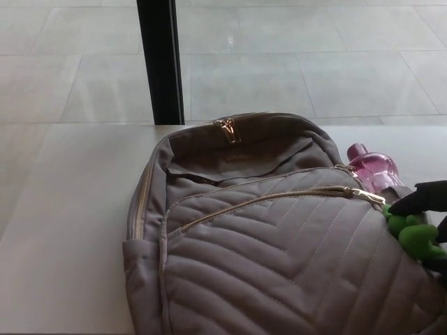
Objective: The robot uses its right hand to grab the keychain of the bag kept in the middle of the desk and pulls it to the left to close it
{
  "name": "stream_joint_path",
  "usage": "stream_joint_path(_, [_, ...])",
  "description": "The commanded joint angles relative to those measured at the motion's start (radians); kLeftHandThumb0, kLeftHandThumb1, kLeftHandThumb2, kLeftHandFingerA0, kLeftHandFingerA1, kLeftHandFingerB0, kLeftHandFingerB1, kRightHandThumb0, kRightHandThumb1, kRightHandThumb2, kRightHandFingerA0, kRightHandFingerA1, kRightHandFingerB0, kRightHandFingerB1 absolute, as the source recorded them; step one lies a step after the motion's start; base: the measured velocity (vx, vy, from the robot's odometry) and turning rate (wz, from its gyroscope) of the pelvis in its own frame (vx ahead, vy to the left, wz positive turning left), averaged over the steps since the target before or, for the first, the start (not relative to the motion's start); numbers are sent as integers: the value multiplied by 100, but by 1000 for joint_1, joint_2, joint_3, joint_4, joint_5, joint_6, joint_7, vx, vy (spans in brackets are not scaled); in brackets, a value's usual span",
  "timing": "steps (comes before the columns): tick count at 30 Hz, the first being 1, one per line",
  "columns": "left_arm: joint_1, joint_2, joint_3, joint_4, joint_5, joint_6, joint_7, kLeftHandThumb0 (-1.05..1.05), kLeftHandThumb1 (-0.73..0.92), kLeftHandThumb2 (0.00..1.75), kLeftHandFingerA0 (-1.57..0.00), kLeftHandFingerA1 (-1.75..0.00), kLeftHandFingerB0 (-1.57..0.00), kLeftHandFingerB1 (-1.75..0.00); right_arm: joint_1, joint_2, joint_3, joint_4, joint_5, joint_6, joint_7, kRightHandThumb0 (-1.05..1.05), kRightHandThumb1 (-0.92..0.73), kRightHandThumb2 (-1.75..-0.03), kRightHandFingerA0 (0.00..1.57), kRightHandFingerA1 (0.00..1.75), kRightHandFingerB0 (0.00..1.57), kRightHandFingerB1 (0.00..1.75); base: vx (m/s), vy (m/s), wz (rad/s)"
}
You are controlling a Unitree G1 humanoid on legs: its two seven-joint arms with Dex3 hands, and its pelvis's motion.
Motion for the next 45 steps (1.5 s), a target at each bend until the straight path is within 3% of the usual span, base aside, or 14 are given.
stream_joint_path(1, [2,17,4,-5,-18,-1,-3,-55,70,61,-64,-60,-55,-47,47,-18,38,-18,-49,16,41,-50,-52,-85,72,66,47,55,0,0,0])
stream_joint_path(4, [3,16,-2,-8,-12,-11,3,-56,70,61,-64,-58,-56,-47,54,-29,54,-32,-67,39,59,-52,-53,-87,67,66,42,53,0,0,0])
stream_joint_path(5, [6,17,-7,-8,-6,-19,5,-56,70,61,-64,-58,-55,-47,62,-40,73,-39,-87,57,72,-48,-66,-60,74,54,48,38,0,0,0])
stream_joint_path(6, [7,17,-8,-7,-6,-21,3,-56,70,61,-63,-56,-54,-47,69,-50,84,-43,-98,54,79,-52,-54,-87,68,65,41,52,0,0,0])
stream_joint_path(13, [-5,18,-14,-10,-9,-2,20,-57,69,61,-67,-58,-59,-48,82,-43,113,-48,-128,60,67,-51,-54,-86,68,68,42,52,0,0,0])
stream_joint_path(14, [-5,18,-14,-10,-10,-1,18,-56,70,60,-65,-58,-59,-48,82,-39,114,-46,-131,59,63,-46,-66,-60,76,61,48,38,0,0,0])
stream_joint_path(17, [6,18,-31,-12,8,-28,22,-56,73,61,-65,-56,-58,-47,102,-13,111,-59,-144,51,25,-26,-72,-62,87,128,55,41,0,0,0])
stream_joint_path(19, [14,18,-28,-12,1,-35,19,-58,72,61,-65,-57,-58,-47,117,7,104,-62,-139,31,2,-16,-78,-66,102,135,64,45,0,0,0])
stream_joint_path(27, [8,21,-13,3,-15,-28,-19,-61,75,62,-64,-62,-57,-49,159,91,81,-59,-147,-103,-123,-7,-68,-95,92,162,91,60,0,0,0])
stream_joint_path(28, [6,21,-13,4,-15,-23,-15,-60,75,63,-64,-61,-58,-49,159,97,81,-56,-148,-110,-131,-7,-67,-96,89,158,93,69,0,0,0])
stream_joint_path(30, [4,17,-9,3,-17,-19,4,-59,76,63,-65,-59,-58,-49,166,124,74,-47,-141,-132,-162,-9,-65,-102,86,161,79,135,0,0,0])
stream_joint_path(34, [9,17,-14,5,-9,-37,5,-62,78,63,-67,-58,-58,-48,174,176,52,-19,-145,-171,-237,-12,-66,-102,75,175,59,175,0,0,0])
stream_joint_path(36, [12,19,-14,7,-10,-44,-7,-63,79,63,-66,-59,-58,-48,179,197,30,-35,-152,-130,-253,-14,-68,-99,76,175,66,160,0,0,0])
stream_joint_path(45, [7,15,-21,12,-9,-51,5,-62,81,64,-65,-57,-58,-48,143,252,-51,15,-117,-133,-280,-10,-61,-113,85,175,64,174,0,0,0])
